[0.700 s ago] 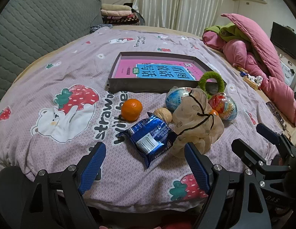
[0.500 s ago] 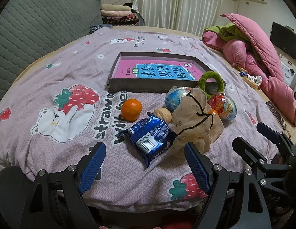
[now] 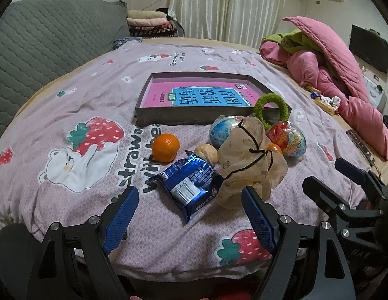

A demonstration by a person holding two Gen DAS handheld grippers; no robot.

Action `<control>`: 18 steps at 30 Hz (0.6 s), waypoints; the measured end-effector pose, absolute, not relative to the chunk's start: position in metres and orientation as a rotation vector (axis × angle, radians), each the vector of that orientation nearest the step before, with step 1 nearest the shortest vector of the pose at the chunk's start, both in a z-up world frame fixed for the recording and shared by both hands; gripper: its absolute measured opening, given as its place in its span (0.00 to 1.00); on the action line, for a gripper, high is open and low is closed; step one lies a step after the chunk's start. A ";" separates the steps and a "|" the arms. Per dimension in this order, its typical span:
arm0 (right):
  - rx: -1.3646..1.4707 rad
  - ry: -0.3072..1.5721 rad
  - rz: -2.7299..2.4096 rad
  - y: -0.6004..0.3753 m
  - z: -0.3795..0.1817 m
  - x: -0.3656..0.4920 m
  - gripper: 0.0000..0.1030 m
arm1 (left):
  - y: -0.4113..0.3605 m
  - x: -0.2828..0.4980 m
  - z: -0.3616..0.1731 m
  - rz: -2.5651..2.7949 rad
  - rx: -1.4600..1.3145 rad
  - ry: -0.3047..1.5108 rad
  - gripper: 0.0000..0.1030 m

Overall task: Organize objects
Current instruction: 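Close left gripper on tan mesh pouch while right gripper closes on blue-white egg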

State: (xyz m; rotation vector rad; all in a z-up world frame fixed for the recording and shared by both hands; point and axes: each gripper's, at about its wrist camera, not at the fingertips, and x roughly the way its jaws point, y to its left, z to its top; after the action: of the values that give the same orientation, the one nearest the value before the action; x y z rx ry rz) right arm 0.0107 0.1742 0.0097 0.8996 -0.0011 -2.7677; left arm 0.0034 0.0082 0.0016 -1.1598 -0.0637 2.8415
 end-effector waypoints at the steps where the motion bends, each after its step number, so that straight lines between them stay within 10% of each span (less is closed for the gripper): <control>1: 0.898 -0.005 -2.770 0.175 0.010 0.011 0.95 | 0.009 0.003 0.001 2.841 -1.156 -0.060 0.83; 18: 1.040 -0.102 -2.774 0.204 0.005 -0.023 0.95 | 0.029 -0.023 -0.004 2.765 -1.135 -0.038 0.83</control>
State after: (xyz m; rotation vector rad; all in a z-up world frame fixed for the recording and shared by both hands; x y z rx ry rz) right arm -0.0234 0.2043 0.0047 1.0401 -0.1018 -2.7742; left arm -0.0231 0.0291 -0.0038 -1.1349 -0.0377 2.7649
